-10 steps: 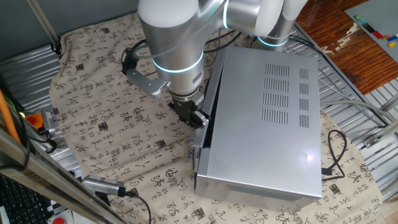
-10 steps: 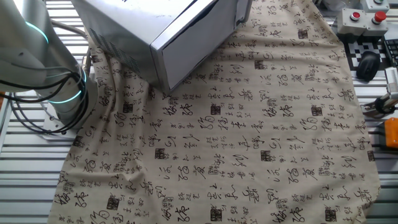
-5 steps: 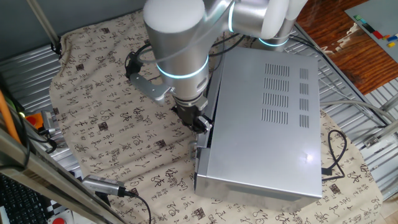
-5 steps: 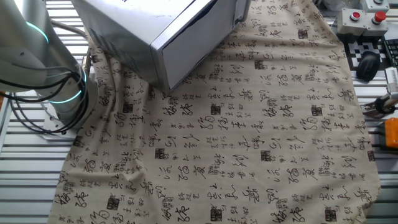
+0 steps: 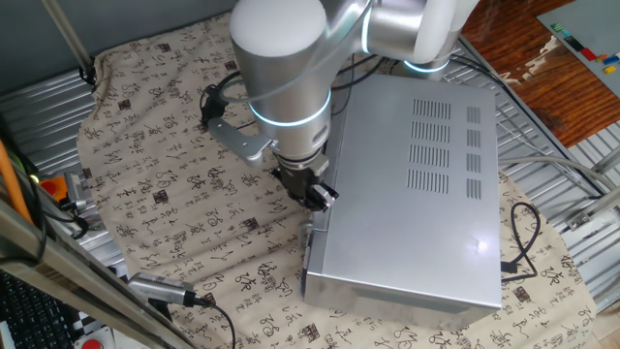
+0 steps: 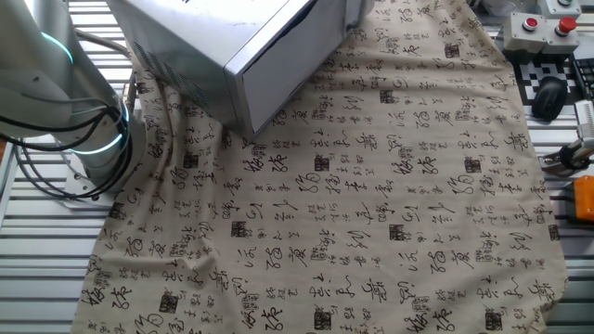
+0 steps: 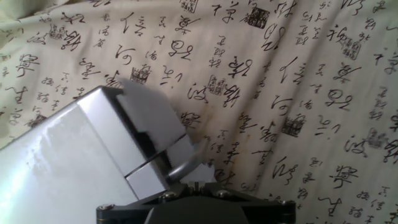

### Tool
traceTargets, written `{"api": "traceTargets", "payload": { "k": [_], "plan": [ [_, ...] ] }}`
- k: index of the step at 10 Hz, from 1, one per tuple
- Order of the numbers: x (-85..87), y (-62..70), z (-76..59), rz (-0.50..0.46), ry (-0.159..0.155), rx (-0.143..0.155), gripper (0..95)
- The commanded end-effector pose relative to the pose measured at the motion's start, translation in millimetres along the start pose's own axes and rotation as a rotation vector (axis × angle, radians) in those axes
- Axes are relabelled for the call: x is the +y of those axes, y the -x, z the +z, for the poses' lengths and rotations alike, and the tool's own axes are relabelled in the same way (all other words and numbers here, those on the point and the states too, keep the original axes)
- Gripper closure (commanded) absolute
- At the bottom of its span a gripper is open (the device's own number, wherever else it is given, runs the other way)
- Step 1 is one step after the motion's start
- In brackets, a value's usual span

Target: Close the microwave door

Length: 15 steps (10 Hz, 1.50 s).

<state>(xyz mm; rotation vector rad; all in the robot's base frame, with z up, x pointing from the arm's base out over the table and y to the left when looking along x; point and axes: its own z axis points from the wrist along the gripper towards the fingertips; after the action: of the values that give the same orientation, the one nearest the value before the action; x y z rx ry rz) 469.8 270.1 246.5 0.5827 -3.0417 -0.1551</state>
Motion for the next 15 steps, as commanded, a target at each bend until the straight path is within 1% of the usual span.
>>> {"api": "traceTargets", "payload": {
  "k": [1, 2, 3, 4, 5, 7, 8, 9, 10, 12, 14, 15],
  "plan": [
    [-1.0, 0.3, 0.3, -0.005, -0.002, 0.000, 95.0],
    [-2.1, 0.2, 0.5, -0.016, -0.006, -0.001, 95.0],
    [-14.9, -1.5, 2.4, -0.051, -0.005, -0.006, 95.0],
    [-14.9, -1.5, 2.4, -0.051, -0.005, -0.006, 95.0],
    [-39.1, -4.8, 3.7, -0.088, -0.001, -0.009, 95.0],
    [-50.7, -7.6, 3.0, -0.101, -0.004, -0.007, 95.0],
    [-50.7, -7.6, 3.0, -0.101, -0.004, -0.007, 95.0],
    [-72.6, -12.2, 4.2, -0.143, -0.004, -0.007, 95.0],
    [-78.5, -13.5, 4.7, -0.152, -0.004, -0.006, 95.0],
    [-78.5, -13.5, 4.7, -0.144, 0.009, -0.015, 95.0],
    [-78.5, -13.5, 4.7, -0.085, -0.004, -0.005, 95.0],
    [-78.5, -13.5, 4.7, -0.047, 0.005, -0.007, 95.0]
  ]
}}
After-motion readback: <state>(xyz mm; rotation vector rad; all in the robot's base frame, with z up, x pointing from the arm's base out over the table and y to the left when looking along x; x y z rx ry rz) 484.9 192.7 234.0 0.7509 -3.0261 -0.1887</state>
